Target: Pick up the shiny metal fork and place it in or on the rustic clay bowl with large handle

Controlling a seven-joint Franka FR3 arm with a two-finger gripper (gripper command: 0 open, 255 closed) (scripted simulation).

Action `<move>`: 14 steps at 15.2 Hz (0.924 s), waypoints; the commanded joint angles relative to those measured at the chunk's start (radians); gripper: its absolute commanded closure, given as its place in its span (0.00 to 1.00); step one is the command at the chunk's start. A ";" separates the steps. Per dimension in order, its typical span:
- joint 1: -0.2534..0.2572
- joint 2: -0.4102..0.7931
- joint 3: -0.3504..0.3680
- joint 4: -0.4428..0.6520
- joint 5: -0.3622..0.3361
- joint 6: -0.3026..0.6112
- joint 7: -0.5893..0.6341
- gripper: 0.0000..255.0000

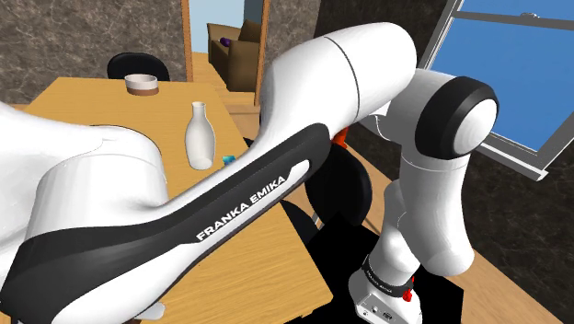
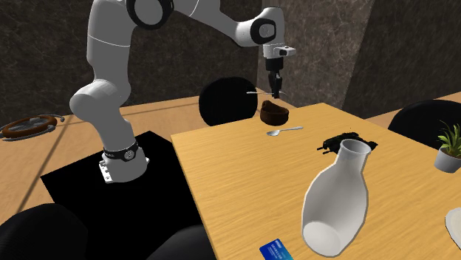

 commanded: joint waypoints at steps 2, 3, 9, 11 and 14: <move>0.000 0.014 -0.004 -0.032 -0.011 0.045 0.011 1.00; 0.000 0.014 -0.004 -0.032 -0.011 0.045 0.011 1.00; 0.000 0.014 -0.004 -0.032 -0.011 0.045 0.011 1.00; 0.000 0.014 -0.004 -0.032 -0.011 0.045 0.011 0.00; 0.000 0.013 -0.004 -0.033 -0.011 0.045 0.011 0.00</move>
